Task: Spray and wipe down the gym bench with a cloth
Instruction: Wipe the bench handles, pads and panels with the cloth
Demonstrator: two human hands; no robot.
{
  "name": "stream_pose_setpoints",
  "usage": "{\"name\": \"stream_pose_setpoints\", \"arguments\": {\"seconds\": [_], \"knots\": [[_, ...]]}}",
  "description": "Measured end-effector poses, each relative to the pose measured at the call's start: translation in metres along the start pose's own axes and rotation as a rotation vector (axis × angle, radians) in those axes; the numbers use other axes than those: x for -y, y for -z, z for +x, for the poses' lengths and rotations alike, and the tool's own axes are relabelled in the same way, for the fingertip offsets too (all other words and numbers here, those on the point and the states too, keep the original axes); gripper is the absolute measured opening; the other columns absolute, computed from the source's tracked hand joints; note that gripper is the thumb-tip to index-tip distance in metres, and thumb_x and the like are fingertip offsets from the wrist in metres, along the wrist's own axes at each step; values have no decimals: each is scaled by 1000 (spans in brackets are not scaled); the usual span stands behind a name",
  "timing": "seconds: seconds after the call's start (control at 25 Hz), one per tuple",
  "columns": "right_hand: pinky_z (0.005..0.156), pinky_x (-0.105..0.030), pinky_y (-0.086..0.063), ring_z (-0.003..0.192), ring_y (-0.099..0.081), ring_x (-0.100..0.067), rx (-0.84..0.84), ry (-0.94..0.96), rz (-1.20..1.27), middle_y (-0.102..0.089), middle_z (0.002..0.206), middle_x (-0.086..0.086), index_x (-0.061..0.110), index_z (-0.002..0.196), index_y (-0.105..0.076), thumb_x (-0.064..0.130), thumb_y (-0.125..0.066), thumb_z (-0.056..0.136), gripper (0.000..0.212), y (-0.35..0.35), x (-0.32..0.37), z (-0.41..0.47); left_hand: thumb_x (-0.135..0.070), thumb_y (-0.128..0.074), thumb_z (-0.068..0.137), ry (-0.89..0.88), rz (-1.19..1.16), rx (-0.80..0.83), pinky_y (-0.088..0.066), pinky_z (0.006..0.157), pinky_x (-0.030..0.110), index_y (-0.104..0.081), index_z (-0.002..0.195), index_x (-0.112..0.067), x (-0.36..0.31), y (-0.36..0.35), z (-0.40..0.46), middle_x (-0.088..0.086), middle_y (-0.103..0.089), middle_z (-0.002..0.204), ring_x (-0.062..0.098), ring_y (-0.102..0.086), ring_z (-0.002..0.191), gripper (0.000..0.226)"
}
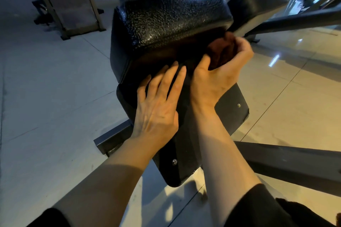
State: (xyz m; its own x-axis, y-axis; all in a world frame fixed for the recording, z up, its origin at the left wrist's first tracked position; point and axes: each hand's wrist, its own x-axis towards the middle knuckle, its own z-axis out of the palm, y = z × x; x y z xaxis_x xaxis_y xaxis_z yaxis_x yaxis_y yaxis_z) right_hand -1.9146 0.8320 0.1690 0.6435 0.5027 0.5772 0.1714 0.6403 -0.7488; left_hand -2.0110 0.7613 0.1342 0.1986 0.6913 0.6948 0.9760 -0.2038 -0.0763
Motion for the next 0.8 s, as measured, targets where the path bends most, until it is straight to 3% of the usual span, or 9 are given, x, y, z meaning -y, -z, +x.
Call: {"name": "stream_pose_setpoints", "arguments": {"seconds": [0.08,0.24,0.36,0.48,0.64,0.72,0.8], "knots": [[86,-28,-50,91,-59,-10,68,-106,-38,-61,100,-4,-1,111,-54,-10,-55,71,41,3,6,4,-7,-61,69,8,-7,-8,-29,107,49,-23,150,-13,-6,6,1,7,-21,155,26,-27,141,90],[89,-22,-44,99,-53,-21,-41,157,-101,-55,105,-16,-4,107,-53,-11,-57,69,39,10,20,12,-10,-55,70,2,-13,-25,-26,109,49,-23,150,-12,-15,20,4,7,-20,155,26,-24,142,86],[92,-26,-45,101,-53,-12,116,20,-137,-59,109,-11,0,110,-54,-13,-54,72,39,17,24,19,-11,-56,69,21,7,-24,-23,110,49,-27,149,-12,-15,30,-2,9,-23,155,28,-24,142,85],[93,-26,-45,103,-54,-15,79,26,-138,-56,112,-10,1,112,-50,-13,-51,74,41,28,25,23,-10,-58,68,15,16,-25,-22,109,49,-33,147,-11,-10,43,-11,10,-27,153,29,-26,141,83],[88,-27,-46,99,-55,-11,345,-83,-207,-56,108,-6,8,109,-44,-10,-51,80,35,22,33,13,-8,-58,69,25,16,-33,-23,110,50,-35,146,-10,-2,48,-18,10,-27,152,29,-26,140,81],[85,-17,-44,92,-49,2,278,-37,-192,-53,105,-5,8,107,-44,-10,-51,79,33,23,37,4,-6,-63,67,27,14,-24,-24,111,51,-35,146,-10,-4,52,-21,11,-28,151,29,-25,140,84],[85,-7,-37,93,-46,3,241,13,-149,-51,109,-7,1,112,-46,-10,-52,80,34,19,38,-6,-5,-67,66,35,19,-13,-26,110,52,-35,145,-10,-1,52,-25,11,-29,151,29,-25,140,85]]}}
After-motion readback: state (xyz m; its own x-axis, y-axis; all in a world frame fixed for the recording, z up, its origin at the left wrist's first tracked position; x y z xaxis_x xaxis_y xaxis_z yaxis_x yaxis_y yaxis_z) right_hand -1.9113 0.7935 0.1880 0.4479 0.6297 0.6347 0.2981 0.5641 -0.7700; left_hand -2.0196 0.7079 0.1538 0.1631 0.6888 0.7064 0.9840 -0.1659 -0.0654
